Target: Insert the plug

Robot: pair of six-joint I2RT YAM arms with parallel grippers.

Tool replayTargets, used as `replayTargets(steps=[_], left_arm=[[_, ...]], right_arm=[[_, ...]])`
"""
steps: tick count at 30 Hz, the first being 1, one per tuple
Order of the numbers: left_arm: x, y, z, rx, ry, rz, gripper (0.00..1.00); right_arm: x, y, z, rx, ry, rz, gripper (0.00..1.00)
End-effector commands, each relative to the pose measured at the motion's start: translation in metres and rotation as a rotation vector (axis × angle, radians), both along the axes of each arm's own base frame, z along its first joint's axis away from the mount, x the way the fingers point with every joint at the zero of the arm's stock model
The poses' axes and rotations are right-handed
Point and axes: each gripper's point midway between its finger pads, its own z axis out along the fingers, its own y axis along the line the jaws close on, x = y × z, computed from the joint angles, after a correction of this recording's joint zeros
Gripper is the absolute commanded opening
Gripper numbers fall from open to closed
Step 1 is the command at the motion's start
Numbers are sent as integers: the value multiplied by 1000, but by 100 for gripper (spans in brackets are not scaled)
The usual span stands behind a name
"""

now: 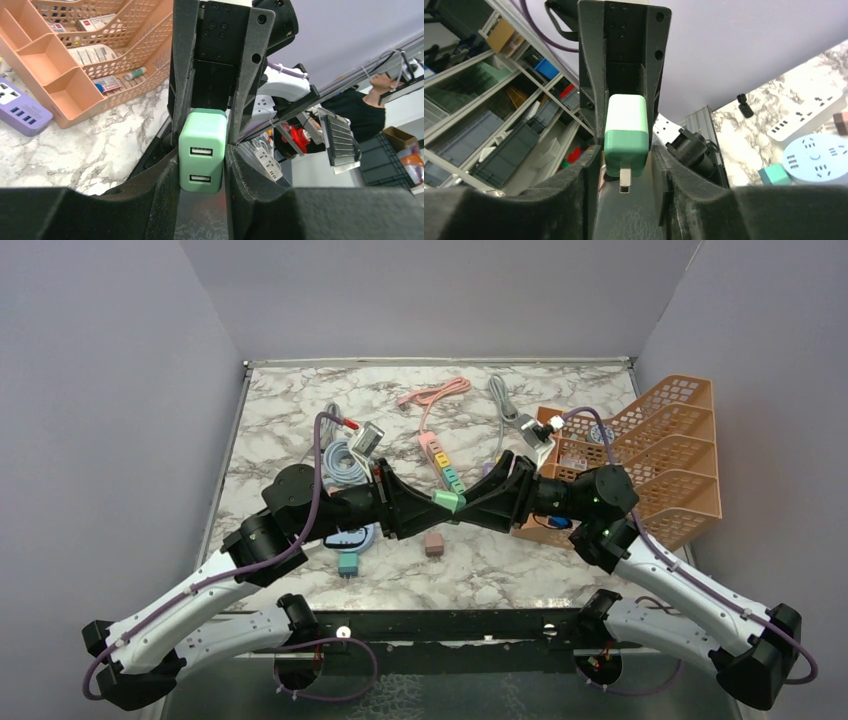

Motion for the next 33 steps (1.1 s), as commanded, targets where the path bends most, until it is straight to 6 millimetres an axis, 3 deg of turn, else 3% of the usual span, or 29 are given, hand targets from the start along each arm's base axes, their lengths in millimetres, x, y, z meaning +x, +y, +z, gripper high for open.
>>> replayTargets(steps=[1,5,8,11,16,22,28,33], left_arm=[[13,8,-4,51,-74,80,0],[42,27,-29,208,-106,251,0],[62,49,-59,369,-119,386,0],[81,74,-90,529,-150,507,0],[103,104,-144,807,-178,625,0],[121,117,-183,959,-121,654,0],[139,145,-225,932,71,627,0],[132,154,-261,897,244,602,0]], right_arm=[[12,-3,2,-15,-13,-99,48],[37,-11,-17,-83,46,-270,63],[64,-24,-50,-184,150,-449,68],[75,-33,-83,-256,220,-533,68],[72,-33,-116,-310,294,-522,67],[68,-32,-137,-346,334,-504,66],[64,-32,-150,-361,350,-487,65],[56,-32,-151,-349,360,-454,65]])
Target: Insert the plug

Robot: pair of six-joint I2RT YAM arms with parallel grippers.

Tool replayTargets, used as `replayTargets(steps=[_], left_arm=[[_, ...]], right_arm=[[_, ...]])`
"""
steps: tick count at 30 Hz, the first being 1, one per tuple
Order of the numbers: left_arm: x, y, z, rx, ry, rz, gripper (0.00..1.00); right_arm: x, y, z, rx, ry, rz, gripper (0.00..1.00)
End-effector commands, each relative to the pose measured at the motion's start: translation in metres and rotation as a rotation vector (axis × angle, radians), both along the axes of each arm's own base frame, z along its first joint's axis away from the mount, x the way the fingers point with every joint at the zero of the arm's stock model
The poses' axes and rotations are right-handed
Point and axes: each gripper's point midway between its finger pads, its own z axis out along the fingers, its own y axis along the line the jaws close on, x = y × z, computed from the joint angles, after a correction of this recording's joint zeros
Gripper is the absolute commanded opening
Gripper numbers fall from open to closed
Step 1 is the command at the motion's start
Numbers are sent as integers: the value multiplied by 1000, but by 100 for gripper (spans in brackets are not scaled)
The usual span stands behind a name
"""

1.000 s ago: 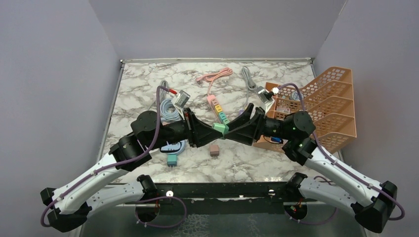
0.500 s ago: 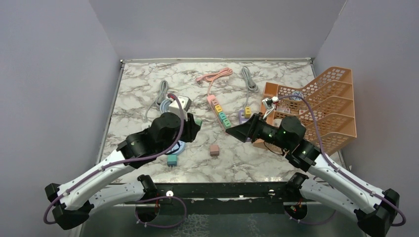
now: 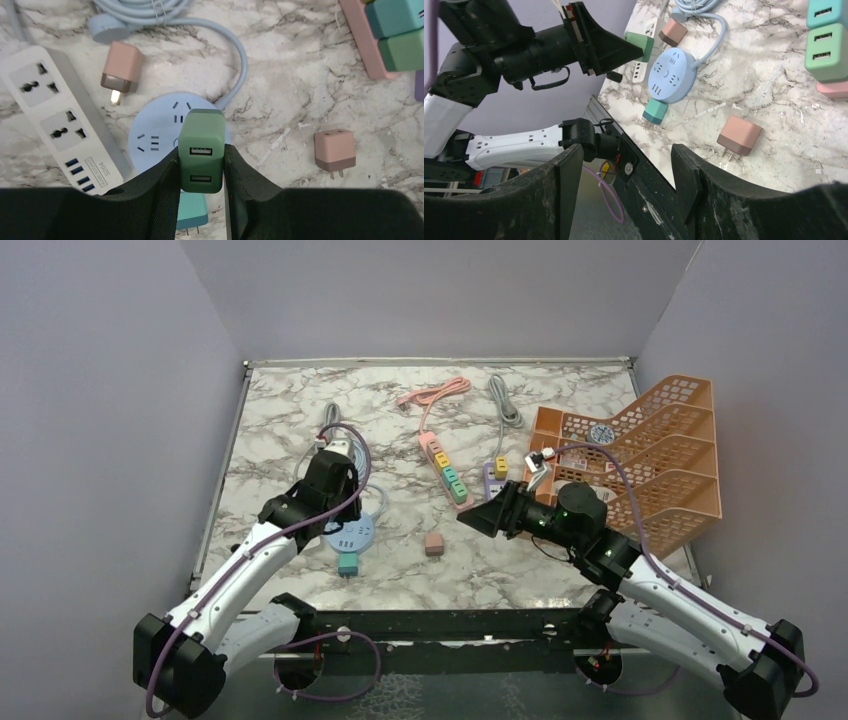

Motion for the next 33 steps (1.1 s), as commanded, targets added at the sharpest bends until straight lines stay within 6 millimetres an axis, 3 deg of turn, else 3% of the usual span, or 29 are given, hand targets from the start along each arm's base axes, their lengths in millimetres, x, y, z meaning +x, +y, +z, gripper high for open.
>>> replayTargets(steps=[1,5,33], left_arm=[[-11,-14,-18,-124,89,-39,0],[-15,-1,-27,-102,118,38,0],[-29,12,-66,-13,298,124,0]], right_arm=[[-9,-1,2,33,2,21,64],[-14,-5,6,63,-10,22,64],[-19,-10,-4,57,-30,31,64]])
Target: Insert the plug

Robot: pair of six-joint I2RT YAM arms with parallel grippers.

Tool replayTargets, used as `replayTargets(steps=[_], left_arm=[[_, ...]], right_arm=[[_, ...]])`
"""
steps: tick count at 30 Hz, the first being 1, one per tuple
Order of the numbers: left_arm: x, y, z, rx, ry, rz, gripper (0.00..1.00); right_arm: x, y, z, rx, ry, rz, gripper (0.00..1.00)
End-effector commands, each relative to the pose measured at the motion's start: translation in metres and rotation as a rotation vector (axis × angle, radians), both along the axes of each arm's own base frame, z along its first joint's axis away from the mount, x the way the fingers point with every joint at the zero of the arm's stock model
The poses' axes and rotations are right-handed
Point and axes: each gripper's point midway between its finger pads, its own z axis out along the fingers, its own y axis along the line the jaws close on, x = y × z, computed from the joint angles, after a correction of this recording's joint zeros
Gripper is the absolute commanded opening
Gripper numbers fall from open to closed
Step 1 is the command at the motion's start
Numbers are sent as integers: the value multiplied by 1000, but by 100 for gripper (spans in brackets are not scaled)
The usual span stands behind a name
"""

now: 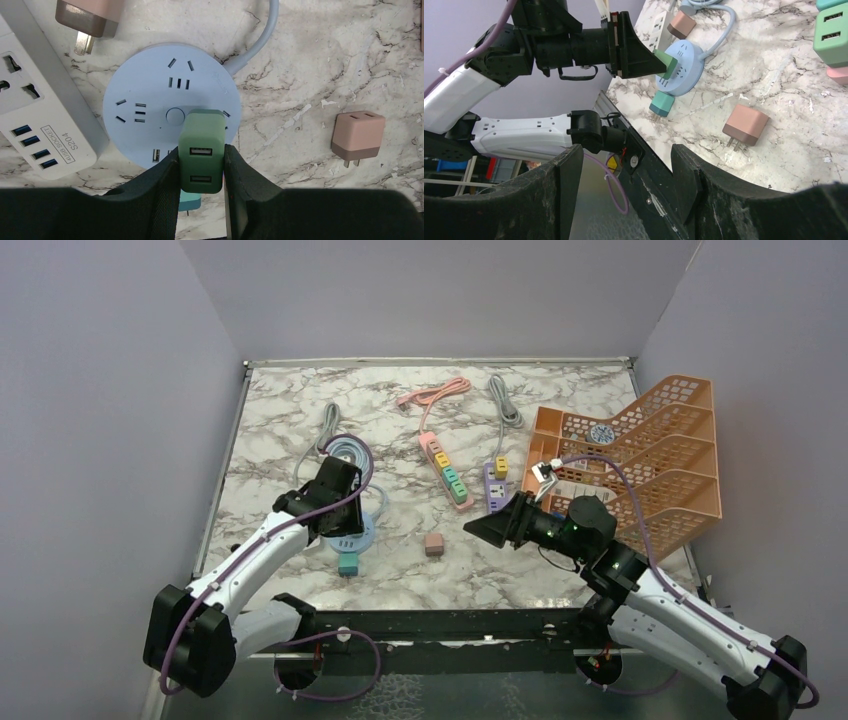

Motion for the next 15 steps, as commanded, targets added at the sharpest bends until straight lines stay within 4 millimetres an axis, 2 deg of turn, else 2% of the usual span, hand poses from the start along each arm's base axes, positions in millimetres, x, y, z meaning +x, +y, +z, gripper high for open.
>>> replayTargets(steps=[1,7,15], left_arm=[[-1,6,-4,28,23,28,0],[1,3,-10,26,43,19,0],[4,-7,-8,-53,-4,29,0]], right_arm=[[-2,0,1,8,-31,11,64],[0,0,-3,6,-29,5,64],[2,0,-4,-8,-41,1,64]])
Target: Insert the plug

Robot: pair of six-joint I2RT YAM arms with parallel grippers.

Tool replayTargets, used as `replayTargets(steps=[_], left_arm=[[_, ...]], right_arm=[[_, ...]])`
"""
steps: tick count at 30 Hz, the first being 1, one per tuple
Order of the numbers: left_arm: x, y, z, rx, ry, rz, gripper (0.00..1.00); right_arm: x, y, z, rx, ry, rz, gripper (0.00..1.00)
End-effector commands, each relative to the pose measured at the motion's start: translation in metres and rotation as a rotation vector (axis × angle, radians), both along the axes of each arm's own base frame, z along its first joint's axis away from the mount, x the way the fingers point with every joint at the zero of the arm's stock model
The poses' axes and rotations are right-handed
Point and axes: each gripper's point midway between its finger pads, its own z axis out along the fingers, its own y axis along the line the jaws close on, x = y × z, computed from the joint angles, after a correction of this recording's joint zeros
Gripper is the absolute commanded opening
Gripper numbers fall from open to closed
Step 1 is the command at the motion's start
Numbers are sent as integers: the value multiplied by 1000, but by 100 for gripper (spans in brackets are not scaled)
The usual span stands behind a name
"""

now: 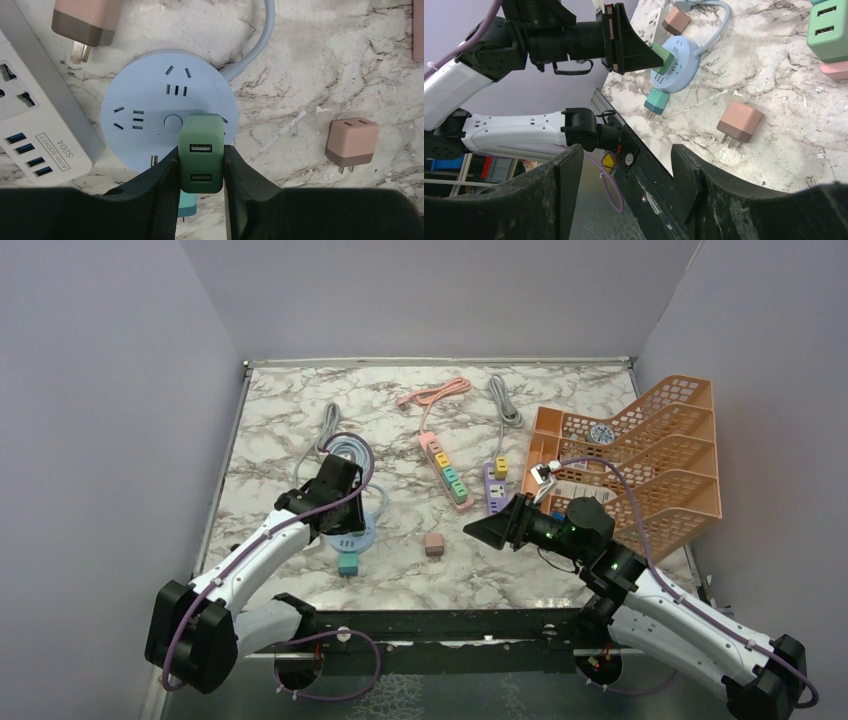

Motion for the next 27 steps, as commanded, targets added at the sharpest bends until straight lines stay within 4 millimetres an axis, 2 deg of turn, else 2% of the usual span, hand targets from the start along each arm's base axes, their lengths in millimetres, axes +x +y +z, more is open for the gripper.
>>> replayTargets(steps=[1,6,18,22,27], left_arm=[[-2,-6,-7,-61,-16,20,0],[-2,-14,-6,-138,-59,46,0],[4,-57,5,-333,-65,10,0],[11,-57,12,-314,-84,6,0],[11,-42,17,-210,-82,29,0]], right_arm=[[2,1,5,8,-47,0,64],[3,1,3,1,-54,3,64],[4,-1,0,-17,-66,-6,64],[4,-3,0,-25,-70,-12,64],[3,-4,0,-28,-72,-13,64]])
